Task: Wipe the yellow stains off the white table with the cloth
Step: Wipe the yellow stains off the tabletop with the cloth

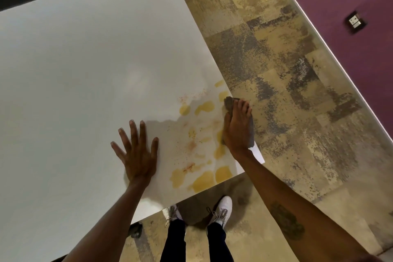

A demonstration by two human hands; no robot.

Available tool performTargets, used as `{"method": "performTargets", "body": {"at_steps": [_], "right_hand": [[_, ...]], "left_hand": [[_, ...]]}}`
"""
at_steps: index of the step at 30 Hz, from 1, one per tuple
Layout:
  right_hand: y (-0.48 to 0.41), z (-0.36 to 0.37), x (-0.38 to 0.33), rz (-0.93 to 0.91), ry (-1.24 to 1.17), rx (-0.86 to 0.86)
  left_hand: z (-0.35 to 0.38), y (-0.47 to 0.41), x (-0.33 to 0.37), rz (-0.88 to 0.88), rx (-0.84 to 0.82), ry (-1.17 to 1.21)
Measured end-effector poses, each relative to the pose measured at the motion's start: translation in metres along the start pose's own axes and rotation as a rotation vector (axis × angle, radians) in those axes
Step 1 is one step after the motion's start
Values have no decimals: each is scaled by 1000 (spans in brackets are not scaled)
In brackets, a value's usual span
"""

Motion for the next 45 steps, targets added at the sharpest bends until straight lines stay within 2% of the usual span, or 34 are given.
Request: {"method": "performTargets", "body": {"at_steps": [9, 15, 23, 28, 33, 37, 45], "right_hand": [[-69, 20, -26, -142, -28, -104], [-109, 26, -48, -220, -142, -166], [-130, 27, -58, -319, -175, -254], [-124, 17, -53, -357, -188, -260], [-103, 13, -51, -528, -128, -316], [-69, 12, -55, -664, -116, -361], [2, 2, -33, -746, -87, -424]], "left_hand": [[0, -1, -2, 28, 61, -1], [5, -2, -5, 43, 101, -12], [5, -1, -4, 38, 97, 0], [4, -1, -3, 22, 64, 12], [3, 3, -1, 26, 78, -18], [6, 3, -2, 8, 29, 65], [4, 8, -2, 25, 42, 91]]}}
Point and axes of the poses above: each hand's wrist, its own y-axis away from the middle knuckle, its own z-axis out of the palm, x = y × z, the point moved 4 cm from there along -y, towards the middle knuckle, and after that the axes turned 3 degrees about -y, right-handed, at the moved point
